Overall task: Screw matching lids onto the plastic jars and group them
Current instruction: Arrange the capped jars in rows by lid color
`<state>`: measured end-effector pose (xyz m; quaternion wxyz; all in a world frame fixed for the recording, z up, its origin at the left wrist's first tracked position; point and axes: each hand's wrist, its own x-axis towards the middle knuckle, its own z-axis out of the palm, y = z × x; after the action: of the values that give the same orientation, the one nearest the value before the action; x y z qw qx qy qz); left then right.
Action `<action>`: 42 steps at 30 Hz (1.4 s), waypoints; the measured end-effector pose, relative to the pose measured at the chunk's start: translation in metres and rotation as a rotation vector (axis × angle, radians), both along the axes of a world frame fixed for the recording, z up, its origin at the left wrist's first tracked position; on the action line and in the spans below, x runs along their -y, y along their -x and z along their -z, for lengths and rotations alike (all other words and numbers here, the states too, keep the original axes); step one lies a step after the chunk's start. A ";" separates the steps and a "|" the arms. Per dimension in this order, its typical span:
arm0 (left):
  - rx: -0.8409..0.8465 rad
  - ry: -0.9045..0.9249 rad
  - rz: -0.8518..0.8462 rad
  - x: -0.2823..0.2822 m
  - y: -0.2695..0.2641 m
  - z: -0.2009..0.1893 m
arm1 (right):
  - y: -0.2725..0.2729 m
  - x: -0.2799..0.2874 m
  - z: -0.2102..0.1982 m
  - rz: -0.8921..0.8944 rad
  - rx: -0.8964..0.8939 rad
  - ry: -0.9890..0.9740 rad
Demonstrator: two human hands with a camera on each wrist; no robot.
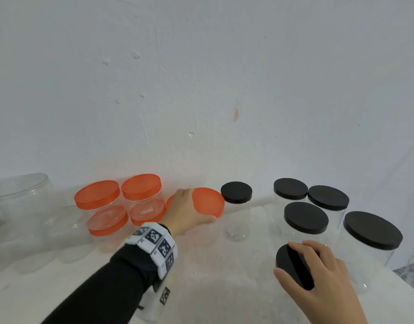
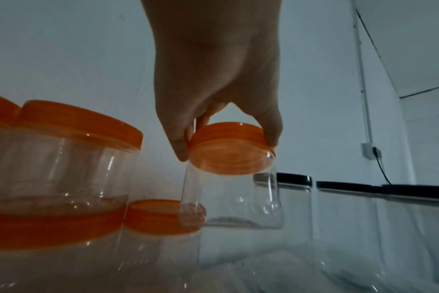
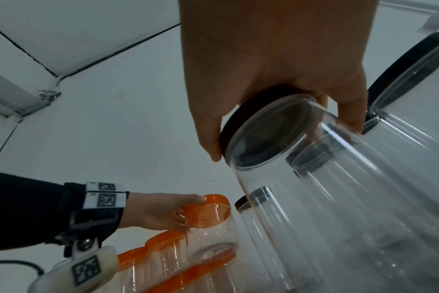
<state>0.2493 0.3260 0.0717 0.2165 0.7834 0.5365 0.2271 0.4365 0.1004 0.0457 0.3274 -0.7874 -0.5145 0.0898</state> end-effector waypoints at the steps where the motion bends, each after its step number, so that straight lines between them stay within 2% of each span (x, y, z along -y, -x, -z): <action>1: 0.031 -0.007 -0.042 -0.009 0.003 -0.007 | 0.000 -0.001 0.000 0.002 -0.003 0.002; 4: 0.055 -0.012 -0.113 -0.029 0.007 -0.021 | 0.000 -0.002 0.001 0.018 -0.020 -0.007; 5: 0.006 -0.022 -0.084 -0.032 0.006 -0.022 | 0.000 -0.003 0.001 0.024 -0.022 -0.009; 8: -0.281 -0.074 0.111 -0.023 -0.006 -0.010 | 0.002 -0.004 0.001 0.043 -0.036 -0.031; 11: -0.360 -0.051 0.180 -0.013 -0.011 0.018 | 0.002 -0.004 0.002 0.053 -0.034 -0.041; 19: -0.252 0.054 0.146 -0.012 -0.004 0.048 | 0.001 -0.006 0.003 0.057 -0.035 -0.030; 26: -0.013 0.062 0.007 0.001 -0.016 0.067 | 0.003 -0.005 0.003 0.076 -0.046 -0.063; 38: 0.072 0.055 -0.010 0.021 0.000 0.070 | 0.004 -0.003 -0.001 0.081 -0.061 -0.037; 42: 0.118 0.022 -0.016 0.025 0.001 0.057 | 0.004 -0.002 -0.002 0.075 -0.048 -0.014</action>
<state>0.2486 0.3015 0.0144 0.2547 0.7619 0.5314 0.2689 0.4322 0.1026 0.0480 0.3484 -0.8014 -0.4773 0.0927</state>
